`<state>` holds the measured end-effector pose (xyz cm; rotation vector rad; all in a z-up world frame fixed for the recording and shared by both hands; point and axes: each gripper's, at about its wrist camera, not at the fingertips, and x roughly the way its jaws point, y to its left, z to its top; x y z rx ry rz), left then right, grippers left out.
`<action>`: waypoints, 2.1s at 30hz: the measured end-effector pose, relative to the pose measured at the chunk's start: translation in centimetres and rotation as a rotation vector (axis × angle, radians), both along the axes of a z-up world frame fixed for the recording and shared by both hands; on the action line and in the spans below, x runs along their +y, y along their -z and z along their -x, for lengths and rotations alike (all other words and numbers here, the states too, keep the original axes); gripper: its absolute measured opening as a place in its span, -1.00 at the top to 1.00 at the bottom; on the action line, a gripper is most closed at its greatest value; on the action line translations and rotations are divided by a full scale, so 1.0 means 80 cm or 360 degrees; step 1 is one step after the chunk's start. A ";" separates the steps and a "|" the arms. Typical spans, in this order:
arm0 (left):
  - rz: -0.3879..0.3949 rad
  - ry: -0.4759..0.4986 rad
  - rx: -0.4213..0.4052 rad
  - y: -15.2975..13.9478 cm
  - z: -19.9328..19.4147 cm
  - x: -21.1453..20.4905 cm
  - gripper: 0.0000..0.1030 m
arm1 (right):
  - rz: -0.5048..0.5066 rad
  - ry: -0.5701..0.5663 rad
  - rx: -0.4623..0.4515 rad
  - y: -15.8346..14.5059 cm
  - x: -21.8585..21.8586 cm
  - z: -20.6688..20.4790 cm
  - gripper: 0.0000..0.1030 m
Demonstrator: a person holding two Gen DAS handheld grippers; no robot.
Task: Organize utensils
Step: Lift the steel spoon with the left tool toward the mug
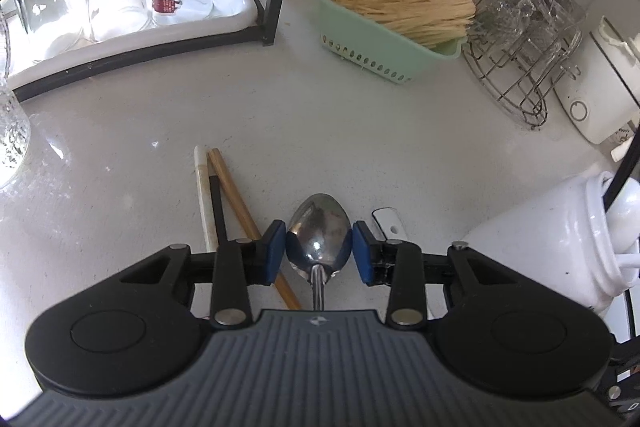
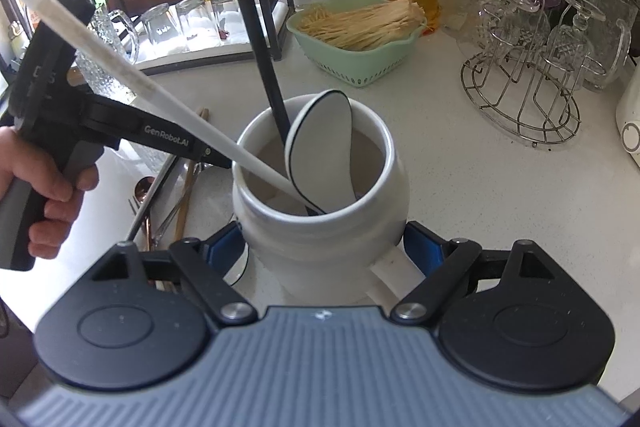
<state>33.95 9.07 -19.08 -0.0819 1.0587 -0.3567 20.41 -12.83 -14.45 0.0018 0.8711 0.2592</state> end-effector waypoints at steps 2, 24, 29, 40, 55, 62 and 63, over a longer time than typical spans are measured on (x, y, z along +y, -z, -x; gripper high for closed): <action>0.0016 -0.0010 -0.0018 -0.007 0.004 0.002 0.20 | 0.0006 0.0000 -0.0015 -0.002 0.000 0.002 -0.70; 0.0081 -0.0200 -0.0256 -0.114 0.098 0.012 0.20 | 0.0020 -0.0089 -0.0111 -0.008 -0.001 0.002 -0.74; 0.0115 -0.0237 -0.0317 -0.139 0.110 0.019 0.20 | 0.0023 -0.0083 -0.0129 -0.007 0.001 0.001 -0.74; 0.0177 -0.0258 -0.0552 -0.219 0.130 0.017 0.20 | 0.0020 -0.0082 -0.0159 -0.005 0.001 0.006 -0.73; 0.0280 -0.0044 -0.0748 -0.306 0.135 -0.030 0.20 | 0.0012 -0.0068 -0.0178 -0.005 0.001 0.008 -0.73; 0.0280 0.0027 -0.0807 -0.325 0.128 -0.056 0.20 | 0.0009 -0.0064 -0.0182 -0.004 0.001 0.009 -0.73; 0.0259 0.0030 -0.0811 -0.325 0.125 -0.061 0.20 | 0.0009 -0.0063 -0.0184 -0.004 0.001 0.009 -0.73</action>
